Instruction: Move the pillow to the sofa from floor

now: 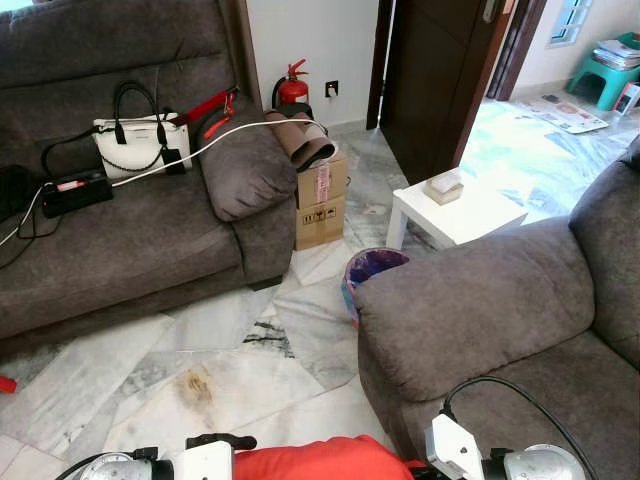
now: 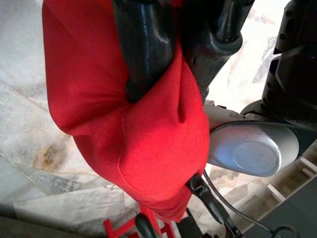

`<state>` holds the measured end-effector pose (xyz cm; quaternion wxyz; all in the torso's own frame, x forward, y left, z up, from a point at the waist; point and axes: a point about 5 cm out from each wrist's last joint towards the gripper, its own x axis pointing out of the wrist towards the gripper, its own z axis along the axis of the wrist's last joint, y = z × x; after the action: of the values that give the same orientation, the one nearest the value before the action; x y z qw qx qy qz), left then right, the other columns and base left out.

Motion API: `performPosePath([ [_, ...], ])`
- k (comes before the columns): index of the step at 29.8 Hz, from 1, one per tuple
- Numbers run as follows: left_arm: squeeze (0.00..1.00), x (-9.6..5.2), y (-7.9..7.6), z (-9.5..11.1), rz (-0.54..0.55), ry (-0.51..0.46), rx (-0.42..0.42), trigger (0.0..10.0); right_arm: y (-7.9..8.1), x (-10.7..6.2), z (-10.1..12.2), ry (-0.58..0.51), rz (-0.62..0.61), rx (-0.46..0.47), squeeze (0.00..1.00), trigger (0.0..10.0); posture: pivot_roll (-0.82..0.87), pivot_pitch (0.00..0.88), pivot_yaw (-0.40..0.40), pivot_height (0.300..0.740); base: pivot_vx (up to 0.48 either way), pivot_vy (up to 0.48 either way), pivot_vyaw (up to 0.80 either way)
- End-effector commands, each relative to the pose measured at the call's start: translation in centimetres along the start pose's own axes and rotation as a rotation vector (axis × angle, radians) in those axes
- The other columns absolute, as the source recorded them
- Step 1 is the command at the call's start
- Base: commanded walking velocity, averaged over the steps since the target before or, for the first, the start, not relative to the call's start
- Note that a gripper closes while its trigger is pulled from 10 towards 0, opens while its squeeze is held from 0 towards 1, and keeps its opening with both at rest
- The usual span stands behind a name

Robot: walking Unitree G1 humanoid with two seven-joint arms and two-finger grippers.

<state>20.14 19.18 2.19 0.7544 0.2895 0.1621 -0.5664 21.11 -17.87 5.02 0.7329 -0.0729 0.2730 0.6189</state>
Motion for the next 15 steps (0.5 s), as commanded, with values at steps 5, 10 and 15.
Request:
performPosePath([
  [5,0.00,-0.6,-1.3,-1.7,-0.083,0.101,-0.020,10.0,0.2,-0.3,3.0,-0.105,0.044,-0.099,0.00,10.0,0.06,0.107,0.018,0.740,0.000,0.000,0.00],
  [10,0.00,-0.5,-1.8,-2.2,-0.105,0.121,-0.042,10.0,0.1,-0.4,3.1,-0.104,0.038,-0.105,0.00,10.0,0.07,0.108,0.015,0.740,0.000,0.000,0.00],
  [15,0.00,-0.8,-2.4,-3.2,-0.127,0.180,-0.030,10.0,0.2,-0.7,3.5,-0.112,0.040,-0.110,0.00,10.0,0.06,0.110,0.015,0.740,0.000,0.000,0.00],
])
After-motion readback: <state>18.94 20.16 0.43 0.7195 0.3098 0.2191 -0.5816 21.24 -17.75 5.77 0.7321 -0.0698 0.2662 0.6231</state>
